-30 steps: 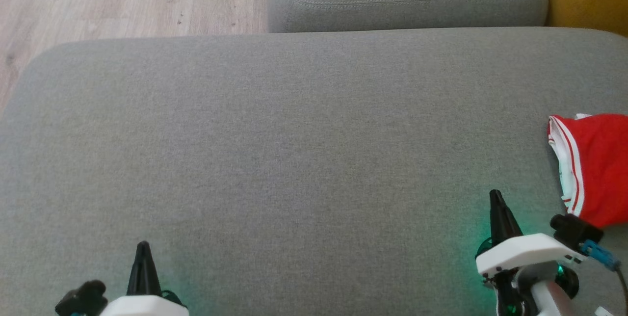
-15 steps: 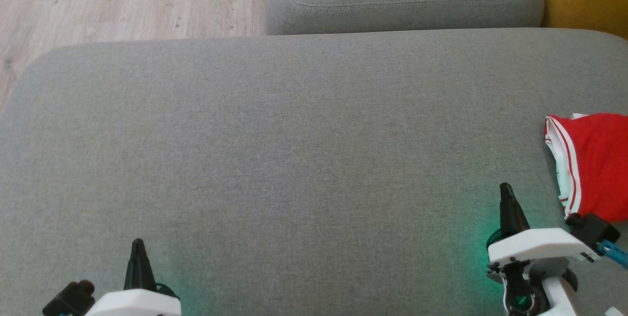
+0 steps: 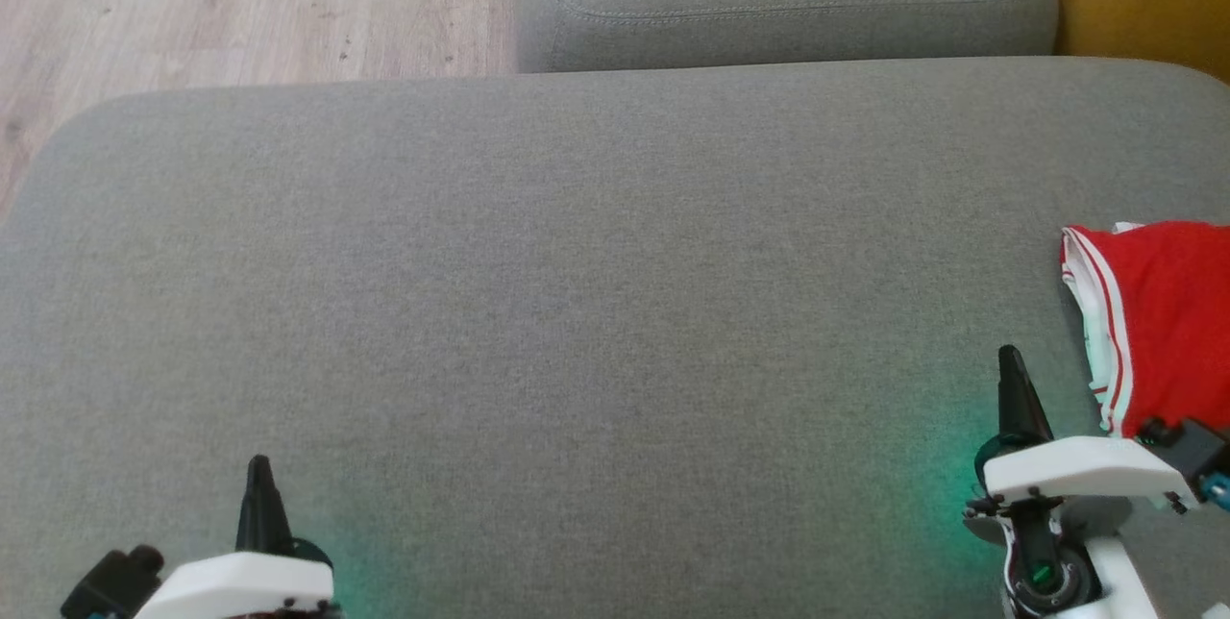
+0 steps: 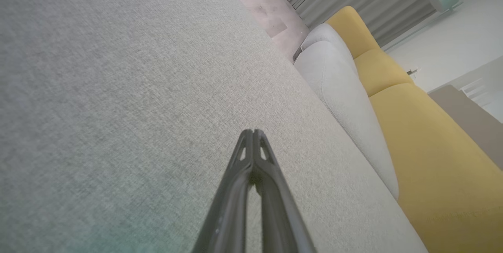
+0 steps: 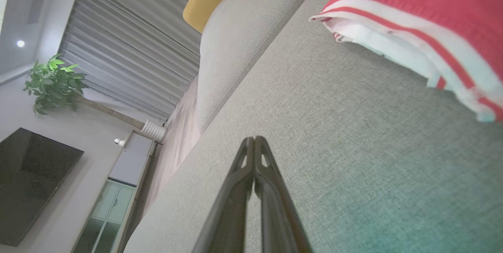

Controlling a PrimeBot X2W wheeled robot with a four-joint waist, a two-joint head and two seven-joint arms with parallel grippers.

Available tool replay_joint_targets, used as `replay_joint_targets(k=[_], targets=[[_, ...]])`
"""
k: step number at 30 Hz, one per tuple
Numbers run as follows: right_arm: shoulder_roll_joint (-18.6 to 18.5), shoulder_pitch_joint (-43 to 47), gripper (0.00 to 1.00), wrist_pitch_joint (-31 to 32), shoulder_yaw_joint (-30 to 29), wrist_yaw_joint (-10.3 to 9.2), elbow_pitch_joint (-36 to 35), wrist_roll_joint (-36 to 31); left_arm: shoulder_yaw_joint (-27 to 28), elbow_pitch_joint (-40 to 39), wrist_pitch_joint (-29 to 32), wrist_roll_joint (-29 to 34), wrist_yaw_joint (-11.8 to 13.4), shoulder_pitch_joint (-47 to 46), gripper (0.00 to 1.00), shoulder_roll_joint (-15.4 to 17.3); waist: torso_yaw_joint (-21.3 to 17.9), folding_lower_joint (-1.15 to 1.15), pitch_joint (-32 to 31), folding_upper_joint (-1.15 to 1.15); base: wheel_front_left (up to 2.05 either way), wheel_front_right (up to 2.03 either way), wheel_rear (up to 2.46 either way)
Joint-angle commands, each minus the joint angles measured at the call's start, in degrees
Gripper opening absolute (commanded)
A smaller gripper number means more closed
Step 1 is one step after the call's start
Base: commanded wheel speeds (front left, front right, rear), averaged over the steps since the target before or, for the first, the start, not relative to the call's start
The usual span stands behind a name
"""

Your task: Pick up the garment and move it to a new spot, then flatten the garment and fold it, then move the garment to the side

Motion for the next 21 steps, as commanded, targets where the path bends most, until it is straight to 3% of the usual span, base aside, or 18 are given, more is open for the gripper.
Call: replay_joint_targets(k=[1, 21], targets=[[-0.2, -0.7, 0.00, 0.6, 0.0, -0.03, -2.6, 2.1, 1.6, -2.2, 0.3, -2.0, -0.3, -3.0, 0.00, 0.2, 0.0, 0.00, 0.0, 0.00, 0.00, 0.00, 0.00], [-0.2, 0.0, 0.00, 3.9, -1.9, -0.04, -6.5, 14.8, 3.0, -4.1, 3.7, -14.9, -1.1, -4.1, 0.00, 0.2, -0.5, 0.00, -0.5, 0.00, 0.00, 0.00, 0.00]])
